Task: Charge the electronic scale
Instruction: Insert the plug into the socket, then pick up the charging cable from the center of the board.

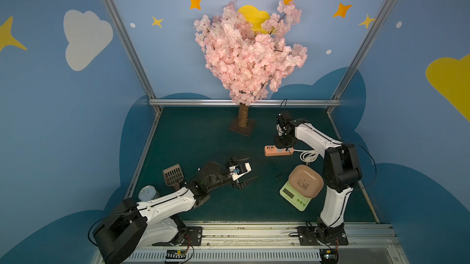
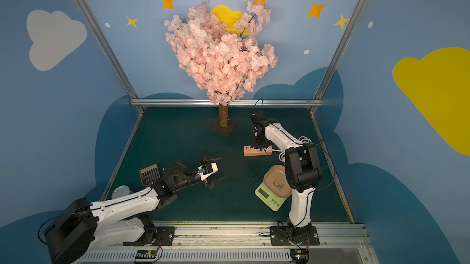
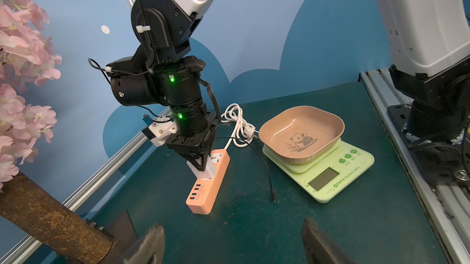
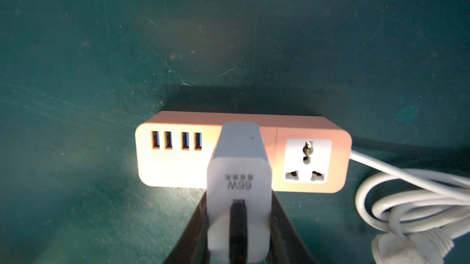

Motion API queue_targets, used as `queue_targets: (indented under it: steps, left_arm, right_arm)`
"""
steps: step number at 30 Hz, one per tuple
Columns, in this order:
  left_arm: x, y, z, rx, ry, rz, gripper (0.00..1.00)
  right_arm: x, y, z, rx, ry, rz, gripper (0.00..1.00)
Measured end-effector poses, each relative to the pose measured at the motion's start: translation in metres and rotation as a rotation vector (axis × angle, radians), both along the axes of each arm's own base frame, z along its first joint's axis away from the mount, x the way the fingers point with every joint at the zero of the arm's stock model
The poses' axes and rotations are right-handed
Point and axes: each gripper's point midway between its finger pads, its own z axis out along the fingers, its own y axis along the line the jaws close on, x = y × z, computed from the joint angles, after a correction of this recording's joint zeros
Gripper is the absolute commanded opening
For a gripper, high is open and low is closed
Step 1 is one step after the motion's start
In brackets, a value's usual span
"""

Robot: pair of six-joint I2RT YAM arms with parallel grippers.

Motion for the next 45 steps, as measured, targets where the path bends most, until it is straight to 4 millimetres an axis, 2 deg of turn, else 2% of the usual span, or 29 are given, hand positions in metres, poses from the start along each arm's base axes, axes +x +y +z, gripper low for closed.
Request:
queue_targets:
  steps: [12, 13, 17, 19, 22, 25, 28, 34, 37, 40, 45]
  left_arm:
    - [-0.001, 0.001, 0.001, -0.004, 0.007, 0.001, 0.84]
    - [-0.001, 0.001, 0.002, -0.005, 0.007, 0.002, 0.84]
    - [-0.001, 0.001, 0.002, -0.003, 0.010, 0.002, 0.84]
    - [-0.002, 0.002, 0.001, -0.002, 0.013, 0.002, 0.84]
    - [-0.002, 0.002, 0.003, -0.005, 0.009, 0.002, 0.84]
    - [-0.003, 0.003, 0.006, -0.011, 0.003, 0.005, 0.84]
    - [-0.003, 0.003, 0.006, -0.011, 0.005, 0.005, 0.84]
    - [-0.001, 0.002, -0.002, -0.002, 0.041, 0.008, 0.84]
    - [0.001, 0.000, -0.010, 0.003, 0.076, 0.014, 0.84]
    - [0.004, -0.002, -0.014, 0.002, 0.111, 0.025, 0.84]
    - [0.011, -0.010, -0.010, -0.039, 0.174, 0.038, 0.81]
  right_arm:
    - [0.001, 0.000, 0.002, 0.006, -0.017, -0.005, 0.15]
    - [0.001, 0.000, 0.003, 0.005, -0.017, -0.005, 0.19]
    - [0.002, 0.002, 0.004, 0.006, -0.008, -0.007, 0.49]
    - [0.003, 0.008, -0.003, 0.021, 0.009, -0.001, 0.61]
    - [-0.002, 0.014, -0.010, 0.030, 0.043, 0.009, 0.67]
    - [-0.004, 0.016, -0.001, 0.049, 0.047, 0.014, 0.69]
    - [-0.010, 0.015, 0.015, 0.083, 0.031, 0.013, 0.71]
    - [-0.042, 0.002, 0.068, 0.176, -0.048, -0.006, 0.75]
    - [-0.058, -0.008, 0.083, 0.212, -0.072, -0.028, 0.74]
    - [-0.074, -0.016, 0.082, 0.234, -0.061, -0.050, 0.73]
    - [-0.098, -0.035, 0.052, 0.231, 0.005, -0.115, 0.70]
